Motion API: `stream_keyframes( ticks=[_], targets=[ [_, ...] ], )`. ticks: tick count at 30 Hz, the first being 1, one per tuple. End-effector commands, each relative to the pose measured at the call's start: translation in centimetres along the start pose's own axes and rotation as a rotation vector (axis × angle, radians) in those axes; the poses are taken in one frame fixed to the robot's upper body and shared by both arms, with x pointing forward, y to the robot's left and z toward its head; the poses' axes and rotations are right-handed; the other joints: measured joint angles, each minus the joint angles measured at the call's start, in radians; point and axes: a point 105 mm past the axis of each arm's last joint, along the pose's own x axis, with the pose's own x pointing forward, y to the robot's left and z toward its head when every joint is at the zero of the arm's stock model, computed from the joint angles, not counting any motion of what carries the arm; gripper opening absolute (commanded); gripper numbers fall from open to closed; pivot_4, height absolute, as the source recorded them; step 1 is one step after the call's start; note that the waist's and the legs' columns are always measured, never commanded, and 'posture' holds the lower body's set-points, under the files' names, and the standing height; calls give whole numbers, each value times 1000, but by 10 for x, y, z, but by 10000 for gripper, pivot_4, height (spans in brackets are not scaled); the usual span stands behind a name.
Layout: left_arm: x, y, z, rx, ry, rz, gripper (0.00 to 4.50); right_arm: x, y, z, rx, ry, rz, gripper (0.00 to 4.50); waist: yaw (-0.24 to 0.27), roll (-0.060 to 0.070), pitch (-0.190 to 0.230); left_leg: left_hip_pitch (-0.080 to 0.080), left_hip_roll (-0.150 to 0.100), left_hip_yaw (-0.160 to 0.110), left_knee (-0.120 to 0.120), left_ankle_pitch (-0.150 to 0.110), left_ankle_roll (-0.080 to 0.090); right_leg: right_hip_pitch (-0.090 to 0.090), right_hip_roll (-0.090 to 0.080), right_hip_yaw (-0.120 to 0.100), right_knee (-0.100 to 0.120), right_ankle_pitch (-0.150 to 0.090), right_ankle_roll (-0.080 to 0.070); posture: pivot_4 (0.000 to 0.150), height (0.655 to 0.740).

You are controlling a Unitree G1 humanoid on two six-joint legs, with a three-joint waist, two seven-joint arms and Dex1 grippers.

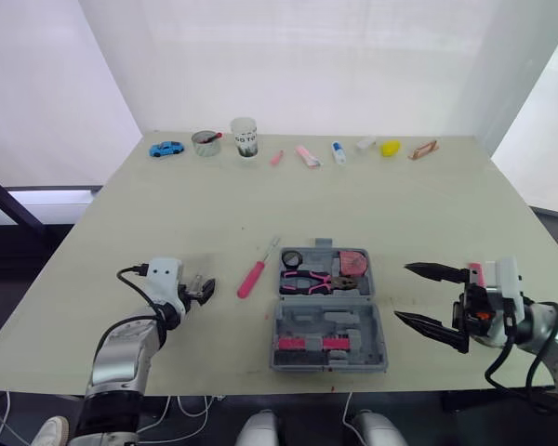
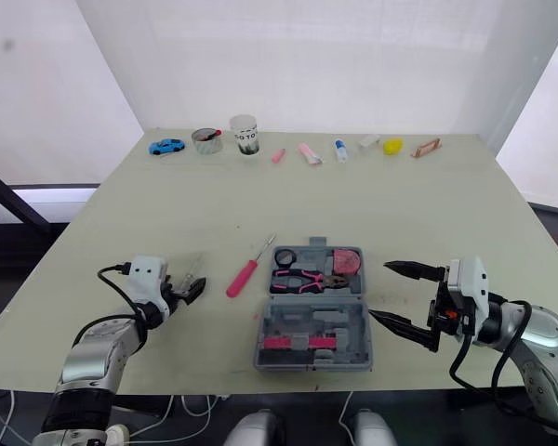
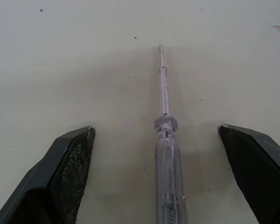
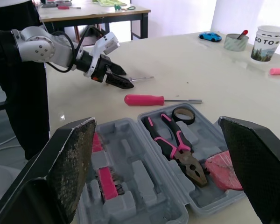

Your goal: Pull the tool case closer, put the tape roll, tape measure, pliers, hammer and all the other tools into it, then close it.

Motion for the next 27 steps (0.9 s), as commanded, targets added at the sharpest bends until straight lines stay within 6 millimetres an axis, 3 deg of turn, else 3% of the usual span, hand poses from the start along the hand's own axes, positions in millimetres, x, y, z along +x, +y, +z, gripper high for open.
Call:
stream_keyframes(
  ticks=[1,4,10,11,14,18,22,27],
  targets=[
    [1,-3,-7,1,5,-14,45000,2,2,7,-31,-13,17,44114,2,0,0,0,0,0,0,0,0,0,0,0,0,0,0,1500,7400],
    [1,-1,-12,3,10,-8,32533,2,3,7,-39,-8,24,45000,5,0,0,1,0,0,0,0,0,0,0,1,0,0,0,1500,7400],
    [5,1,-9,16,-10,-3,2272,2,8,10,-47,-25,82,45000,13,1,0,2,0,1,1,0,0,0,0,1,3,0,0,1500,7400],
    [5,1,-9,15,-12,-3,408,2,8,10,-47,-27,89,45000,13,0,0,2,0,1,1,0,0,0,0,1,4,0,0,1500,7400],
    [5,3,-8,19,-21,0,516,2,6,12,-49,-34,84,45000,14,1,0,2,0,1,1,0,0,0,0,1,5,0,0,1500,7400],
    [-2,7,18,25,-131,-12,516,2,3,12,-47,-43,66,45000,14,0,0,2,0,1,3,0,0,0,0,0,6,0,0,1500,7400],
    [-16,2,42,76,-193,-153,516,-2,1,10,-47,-38,51,45000,14,0,0,1,0,1,4,0,0,0,0,0,6,0,0,1500,7400],
    [-23,1,62,207,-122,-301,516,-9,-2,7,-38,-25,32,45000,15,0,0,1,0,2,4,0,0,0,0,0,6,0,0,1500,7400]
  ],
)
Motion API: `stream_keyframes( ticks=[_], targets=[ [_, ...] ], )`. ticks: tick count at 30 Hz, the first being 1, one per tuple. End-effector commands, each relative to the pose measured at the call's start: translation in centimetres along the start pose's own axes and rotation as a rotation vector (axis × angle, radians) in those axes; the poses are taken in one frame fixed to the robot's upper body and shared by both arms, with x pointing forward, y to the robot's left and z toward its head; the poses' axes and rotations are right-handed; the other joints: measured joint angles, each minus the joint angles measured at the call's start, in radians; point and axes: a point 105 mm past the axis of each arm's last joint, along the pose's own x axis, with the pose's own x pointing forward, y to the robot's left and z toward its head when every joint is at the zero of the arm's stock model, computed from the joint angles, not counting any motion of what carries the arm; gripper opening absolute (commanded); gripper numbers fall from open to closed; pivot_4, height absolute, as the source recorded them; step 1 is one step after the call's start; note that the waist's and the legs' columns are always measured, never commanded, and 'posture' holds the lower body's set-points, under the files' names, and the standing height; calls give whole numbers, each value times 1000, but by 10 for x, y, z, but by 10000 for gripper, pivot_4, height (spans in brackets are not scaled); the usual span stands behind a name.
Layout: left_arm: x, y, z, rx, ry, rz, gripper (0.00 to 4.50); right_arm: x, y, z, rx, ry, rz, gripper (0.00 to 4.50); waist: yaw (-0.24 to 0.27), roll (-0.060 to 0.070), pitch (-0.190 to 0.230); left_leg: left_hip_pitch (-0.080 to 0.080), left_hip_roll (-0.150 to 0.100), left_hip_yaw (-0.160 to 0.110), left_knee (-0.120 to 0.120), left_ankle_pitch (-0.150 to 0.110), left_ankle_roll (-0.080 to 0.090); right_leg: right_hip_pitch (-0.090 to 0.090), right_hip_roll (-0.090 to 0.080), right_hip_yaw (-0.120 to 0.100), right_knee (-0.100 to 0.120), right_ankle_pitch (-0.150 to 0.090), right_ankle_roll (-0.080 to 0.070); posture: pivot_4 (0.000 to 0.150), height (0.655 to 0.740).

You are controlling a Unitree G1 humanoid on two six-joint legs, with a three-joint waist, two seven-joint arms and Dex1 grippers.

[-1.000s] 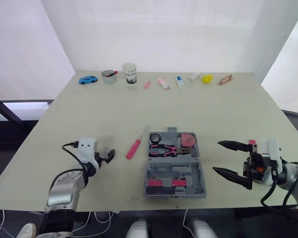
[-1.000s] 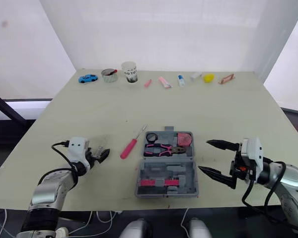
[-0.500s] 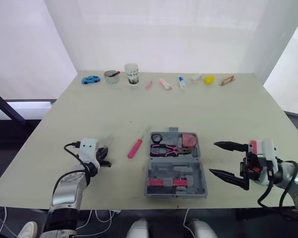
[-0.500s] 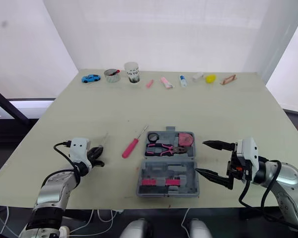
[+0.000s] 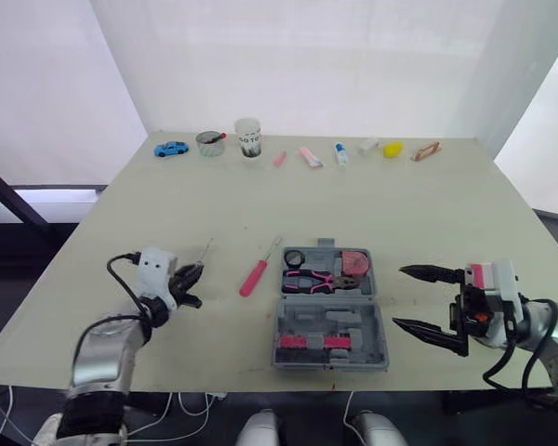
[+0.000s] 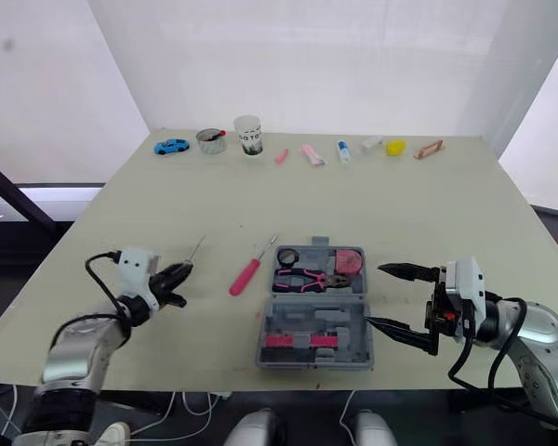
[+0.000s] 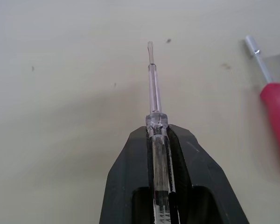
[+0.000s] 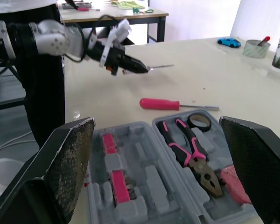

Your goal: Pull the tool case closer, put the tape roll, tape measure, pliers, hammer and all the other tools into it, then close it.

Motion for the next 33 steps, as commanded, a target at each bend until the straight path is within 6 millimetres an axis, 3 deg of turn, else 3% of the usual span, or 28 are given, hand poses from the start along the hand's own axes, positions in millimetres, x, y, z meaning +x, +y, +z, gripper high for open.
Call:
stream_keyframes(
  ticks=[1,6,10,14,24,33],
  targets=[
    [-1,-5,27,83,4,-120,516,-6,-3,10,-48,-15,-18,45000,2,0,0,0,0,0,1,0,0,0,0,0,1,0,0,1500,7400],
    [2,-49,54,145,-27,-428,516,-11,-2,8,-43,-7,-30,45000,2,0,0,-1,0,2,4,0,0,0,0,1,1,0,0,1500,7400],
    [3,-75,57,254,-24,-596,516,-13,-4,9,-46,-11,-44,45000,-2,0,0,-1,0,3,4,0,0,0,0,2,1,0,0,1500,7400],
    [22,-110,57,343,-9,-753,516,-20,-2,14,-34,-45,-68,45000,7,0,0,-1,0,2,5,0,0,0,1,1,3,0,0,1500,7400],
    [51,-152,56,455,109,-973,516,-22,2,8,-28,-30,-107,45000,2,0,1,-3,0,0,11,0,0,0,2,1,5,0,1,1500,7400],
    [56,-180,45,525,210,-1118,516,-26,4,7,-28,-13,-115,45000,1,0,1,-4,0,-1,11,0,0,0,2,1,5,0,1,1500,7400]
  ],
)
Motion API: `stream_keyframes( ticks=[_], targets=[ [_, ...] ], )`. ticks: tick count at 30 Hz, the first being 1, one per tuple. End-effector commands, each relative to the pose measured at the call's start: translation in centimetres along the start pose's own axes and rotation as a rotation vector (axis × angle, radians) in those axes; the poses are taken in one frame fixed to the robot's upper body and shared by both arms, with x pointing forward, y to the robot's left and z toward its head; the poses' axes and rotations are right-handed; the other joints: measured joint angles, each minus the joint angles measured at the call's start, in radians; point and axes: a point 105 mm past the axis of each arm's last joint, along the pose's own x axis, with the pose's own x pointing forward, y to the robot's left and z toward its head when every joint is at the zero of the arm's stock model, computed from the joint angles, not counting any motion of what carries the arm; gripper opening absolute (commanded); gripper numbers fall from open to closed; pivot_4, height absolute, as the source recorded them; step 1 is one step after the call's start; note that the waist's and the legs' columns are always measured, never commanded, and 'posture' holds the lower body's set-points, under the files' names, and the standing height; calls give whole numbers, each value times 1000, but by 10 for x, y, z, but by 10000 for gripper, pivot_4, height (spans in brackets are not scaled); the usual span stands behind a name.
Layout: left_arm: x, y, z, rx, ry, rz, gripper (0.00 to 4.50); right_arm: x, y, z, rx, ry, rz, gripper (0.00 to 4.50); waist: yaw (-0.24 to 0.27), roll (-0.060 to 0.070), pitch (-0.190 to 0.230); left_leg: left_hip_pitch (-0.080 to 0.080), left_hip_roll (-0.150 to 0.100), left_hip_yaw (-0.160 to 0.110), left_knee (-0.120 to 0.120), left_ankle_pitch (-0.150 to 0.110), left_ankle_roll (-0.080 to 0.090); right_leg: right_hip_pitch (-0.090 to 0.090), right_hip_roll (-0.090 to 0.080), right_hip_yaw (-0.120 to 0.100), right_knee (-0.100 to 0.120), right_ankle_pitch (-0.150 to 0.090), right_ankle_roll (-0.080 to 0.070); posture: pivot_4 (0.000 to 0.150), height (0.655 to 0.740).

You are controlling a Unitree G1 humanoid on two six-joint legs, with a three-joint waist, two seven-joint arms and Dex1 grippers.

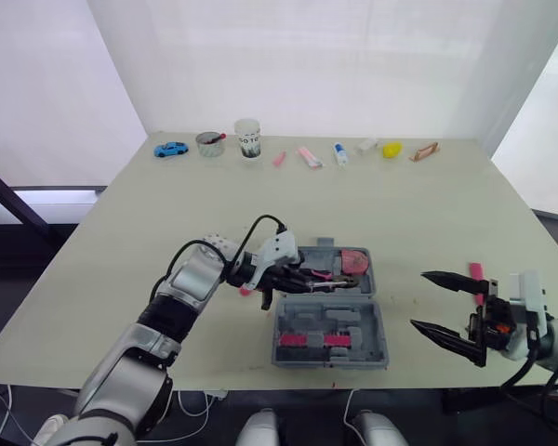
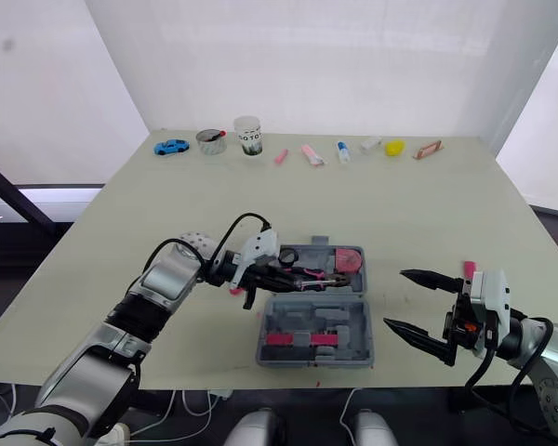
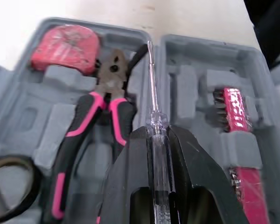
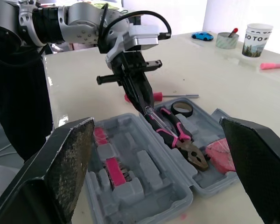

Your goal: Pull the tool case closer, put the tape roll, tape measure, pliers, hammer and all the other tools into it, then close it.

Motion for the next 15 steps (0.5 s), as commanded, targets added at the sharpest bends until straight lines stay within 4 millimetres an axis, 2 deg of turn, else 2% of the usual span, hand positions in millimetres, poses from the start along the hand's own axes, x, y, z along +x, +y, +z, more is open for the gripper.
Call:
stream_keyframes(
  ticks=[1,4,15],
  targets=[
    [7,-4,8,48,27,-50,516,-5,-3,10,-57,-7,-5,45000,0,0,0,0,0,0,0,0,0,0,0,0,0,0,0,1500,7400],
    [14,-9,3,51,81,-80,516,-6,-5,11,-57,-4,-5,45000,0,0,0,0,0,0,0,0,0,0,0,1,0,0,0,1500,7400],
    [18,-2,-17,43,209,-34,516,-7,-9,9,-59,20,10,45000,0,0,0,0,0,0,1,0,0,0,0,0,0,0,0,1500,7400]
  ],
)
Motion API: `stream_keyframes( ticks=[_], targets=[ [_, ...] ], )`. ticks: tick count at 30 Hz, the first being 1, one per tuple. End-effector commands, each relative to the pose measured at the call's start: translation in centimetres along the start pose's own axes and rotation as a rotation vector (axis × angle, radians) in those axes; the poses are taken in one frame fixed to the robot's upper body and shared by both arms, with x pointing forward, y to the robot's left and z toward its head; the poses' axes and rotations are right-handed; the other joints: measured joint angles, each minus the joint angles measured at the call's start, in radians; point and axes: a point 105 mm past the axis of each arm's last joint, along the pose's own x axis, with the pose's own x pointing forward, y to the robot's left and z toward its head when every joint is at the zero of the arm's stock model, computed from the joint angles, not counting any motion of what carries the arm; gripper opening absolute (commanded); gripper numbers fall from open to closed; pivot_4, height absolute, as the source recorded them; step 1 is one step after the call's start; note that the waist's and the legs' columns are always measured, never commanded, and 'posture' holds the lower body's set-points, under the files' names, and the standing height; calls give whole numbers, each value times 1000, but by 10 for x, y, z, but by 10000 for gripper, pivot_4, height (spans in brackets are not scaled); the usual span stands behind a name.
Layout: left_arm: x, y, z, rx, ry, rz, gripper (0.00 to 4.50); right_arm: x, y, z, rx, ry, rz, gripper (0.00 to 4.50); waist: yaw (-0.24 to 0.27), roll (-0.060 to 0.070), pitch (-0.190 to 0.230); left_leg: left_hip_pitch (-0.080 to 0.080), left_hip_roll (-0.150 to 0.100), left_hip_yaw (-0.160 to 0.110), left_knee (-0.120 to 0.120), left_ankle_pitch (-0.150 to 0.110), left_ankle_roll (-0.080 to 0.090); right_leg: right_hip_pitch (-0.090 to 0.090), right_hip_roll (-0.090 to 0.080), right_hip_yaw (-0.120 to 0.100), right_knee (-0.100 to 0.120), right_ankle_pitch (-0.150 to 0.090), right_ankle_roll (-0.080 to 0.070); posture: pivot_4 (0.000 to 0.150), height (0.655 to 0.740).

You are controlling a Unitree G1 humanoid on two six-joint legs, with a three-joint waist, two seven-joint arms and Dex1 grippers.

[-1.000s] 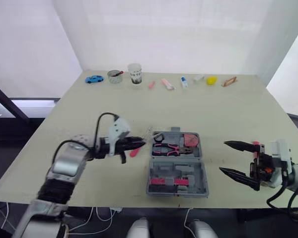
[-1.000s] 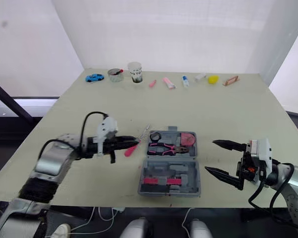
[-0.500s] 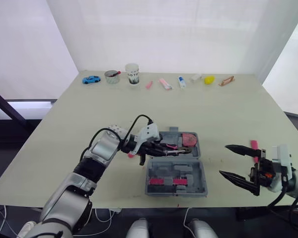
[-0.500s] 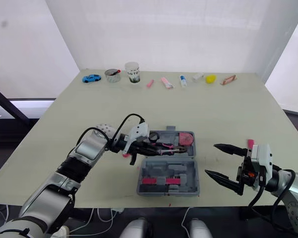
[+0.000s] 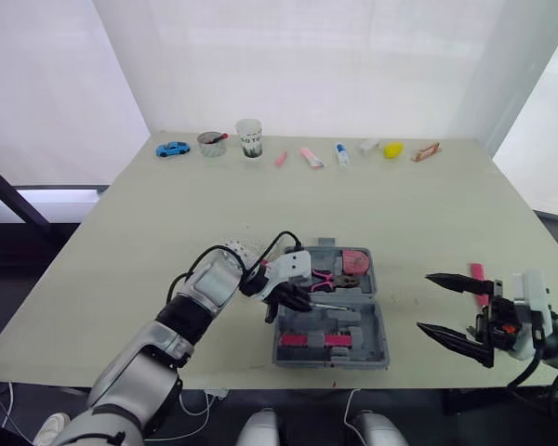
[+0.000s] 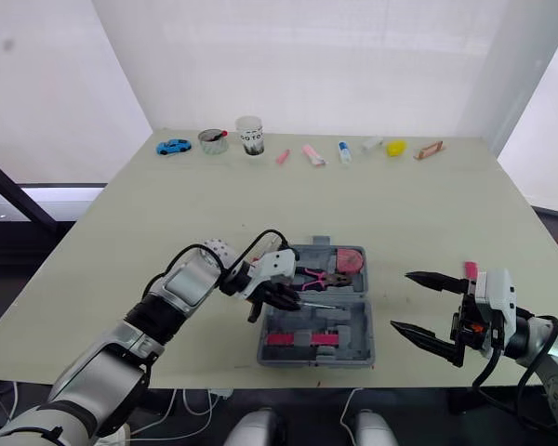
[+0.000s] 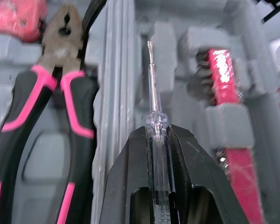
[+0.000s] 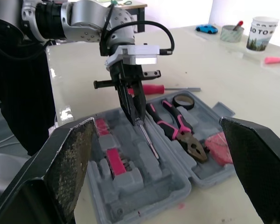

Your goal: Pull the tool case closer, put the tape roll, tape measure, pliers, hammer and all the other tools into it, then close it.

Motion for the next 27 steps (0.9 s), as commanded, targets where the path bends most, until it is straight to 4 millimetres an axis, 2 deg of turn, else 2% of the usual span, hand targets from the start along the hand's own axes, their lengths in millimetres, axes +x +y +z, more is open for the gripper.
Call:
stream_keyframes(
  ticks=[1,21,27],
  targets=[
    [-1,5,0,29,46,11,516,0,-4,11,-60,-21,-2,45000,0,0,0,0,0,0,0,0,0,0,0,0,0,0,0,1500,7400],
    [15,3,18,77,26,-28,516,6,1,6,-65,-48,-27,45000,3,0,0,0,-2,-1,1,0,0,1,0,1,1,-2,-3,1500,7400],
    [19,1,18,73,29,-37,516,6,2,3,-65,-43,-34,45000,3,0,0,0,-2,-1,1,0,0,1,0,1,1,-2,-3,1500,7400]
  ],
)
